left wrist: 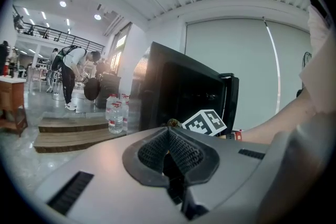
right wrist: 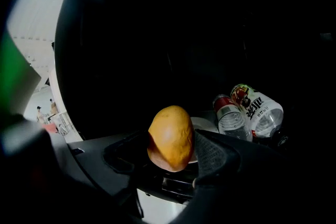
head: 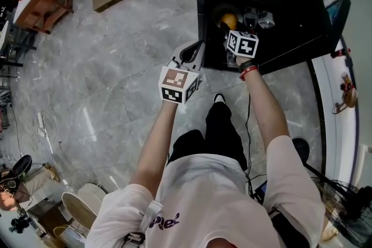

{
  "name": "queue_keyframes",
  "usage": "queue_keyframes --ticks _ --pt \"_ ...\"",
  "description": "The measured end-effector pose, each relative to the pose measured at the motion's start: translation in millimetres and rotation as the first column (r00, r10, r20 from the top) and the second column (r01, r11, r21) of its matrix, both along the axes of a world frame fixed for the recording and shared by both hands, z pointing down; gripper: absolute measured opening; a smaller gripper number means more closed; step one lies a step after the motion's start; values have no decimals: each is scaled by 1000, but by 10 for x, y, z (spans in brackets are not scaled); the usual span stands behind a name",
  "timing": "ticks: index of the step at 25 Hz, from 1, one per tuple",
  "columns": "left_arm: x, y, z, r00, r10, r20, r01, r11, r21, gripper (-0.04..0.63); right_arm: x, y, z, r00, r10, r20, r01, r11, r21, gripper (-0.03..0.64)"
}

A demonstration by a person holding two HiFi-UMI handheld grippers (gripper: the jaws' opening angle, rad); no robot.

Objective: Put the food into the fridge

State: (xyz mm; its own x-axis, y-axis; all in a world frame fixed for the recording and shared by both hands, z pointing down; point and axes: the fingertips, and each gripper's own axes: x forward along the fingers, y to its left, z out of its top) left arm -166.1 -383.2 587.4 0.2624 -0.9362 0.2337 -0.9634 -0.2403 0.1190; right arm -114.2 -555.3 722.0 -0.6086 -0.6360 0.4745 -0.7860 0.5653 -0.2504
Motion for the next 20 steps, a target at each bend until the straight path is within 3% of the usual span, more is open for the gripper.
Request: queue_keyframes --ticks 20 --pt "-54 4 120 1000 9 28 -10 1000 15 18 -163 -480 407 996 26 -80 -29 999 -39 298"
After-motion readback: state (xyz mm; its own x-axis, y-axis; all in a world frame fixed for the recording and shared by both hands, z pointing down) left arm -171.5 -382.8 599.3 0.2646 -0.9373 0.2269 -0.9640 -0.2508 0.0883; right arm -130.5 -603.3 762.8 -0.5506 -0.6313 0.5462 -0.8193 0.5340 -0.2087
